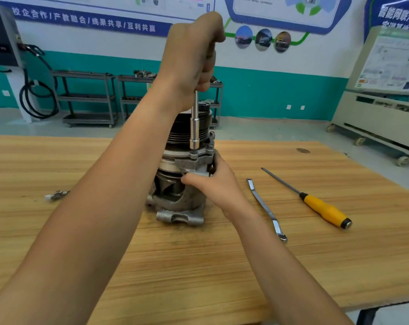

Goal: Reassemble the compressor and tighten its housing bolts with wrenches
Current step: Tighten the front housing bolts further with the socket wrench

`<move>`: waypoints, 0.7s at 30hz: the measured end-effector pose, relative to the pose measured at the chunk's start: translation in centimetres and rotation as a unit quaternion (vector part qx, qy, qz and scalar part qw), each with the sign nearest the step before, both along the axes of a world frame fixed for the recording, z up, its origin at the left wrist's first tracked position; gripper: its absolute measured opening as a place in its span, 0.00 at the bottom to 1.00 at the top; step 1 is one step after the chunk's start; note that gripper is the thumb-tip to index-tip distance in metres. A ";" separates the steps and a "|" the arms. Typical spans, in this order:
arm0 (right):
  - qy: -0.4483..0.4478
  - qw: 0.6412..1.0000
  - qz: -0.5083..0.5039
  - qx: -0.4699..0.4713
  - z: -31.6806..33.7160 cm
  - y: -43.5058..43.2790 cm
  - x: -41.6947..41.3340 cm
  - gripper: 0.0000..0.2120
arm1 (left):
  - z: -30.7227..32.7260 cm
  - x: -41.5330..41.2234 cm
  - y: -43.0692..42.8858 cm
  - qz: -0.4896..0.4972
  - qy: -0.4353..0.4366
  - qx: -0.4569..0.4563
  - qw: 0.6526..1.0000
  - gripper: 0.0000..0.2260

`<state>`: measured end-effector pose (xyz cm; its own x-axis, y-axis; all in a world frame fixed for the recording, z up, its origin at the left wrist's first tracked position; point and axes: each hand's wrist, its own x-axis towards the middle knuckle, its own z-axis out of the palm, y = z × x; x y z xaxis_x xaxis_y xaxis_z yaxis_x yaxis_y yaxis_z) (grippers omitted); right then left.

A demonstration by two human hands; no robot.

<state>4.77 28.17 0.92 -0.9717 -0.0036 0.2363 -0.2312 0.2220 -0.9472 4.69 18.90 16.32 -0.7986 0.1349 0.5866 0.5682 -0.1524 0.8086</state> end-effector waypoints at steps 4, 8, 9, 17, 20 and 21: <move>-0.013 0.999 0.039 0.002 0.3 1.7 -1.1 0.25 | 0.1 -0.7 0.3 -0.048 0.005 -0.029 0.998 0.14; -0.021 0.996 0.081 0.016 0.6 3.4 -2.4 0.19 | 0.2 -1.4 1.1 -0.079 0.005 -0.048 0.996 0.14; -0.022 0.995 0.095 0.020 0.8 3.8 -2.8 0.19 | 0.3 -1.5 1.3 -0.082 0.005 -0.050 0.995 0.14; -0.063 0.981 0.184 0.013 1.5 5.4 -4.8 0.21 | 0.5 -2.9 2.6 -0.101 -0.008 -0.053 0.993 0.15; -0.073 0.981 0.181 0.020 1.5 5.3 -4.5 0.18 | 0.4 -3.3 2.6 -0.090 -0.024 -0.050 0.994 0.19; -0.077 0.980 0.179 0.038 1.6 5.4 -4.3 0.18 | 0.4 -3.4 2.6 -0.073 -0.031 -0.049 0.996 0.20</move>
<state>0.51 33.56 2.53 -0.9292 -0.3624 0.0720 -0.1623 0.2250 -0.9608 1.32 21.50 16.74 -0.8009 0.3070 0.5141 0.4935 -0.1479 0.8571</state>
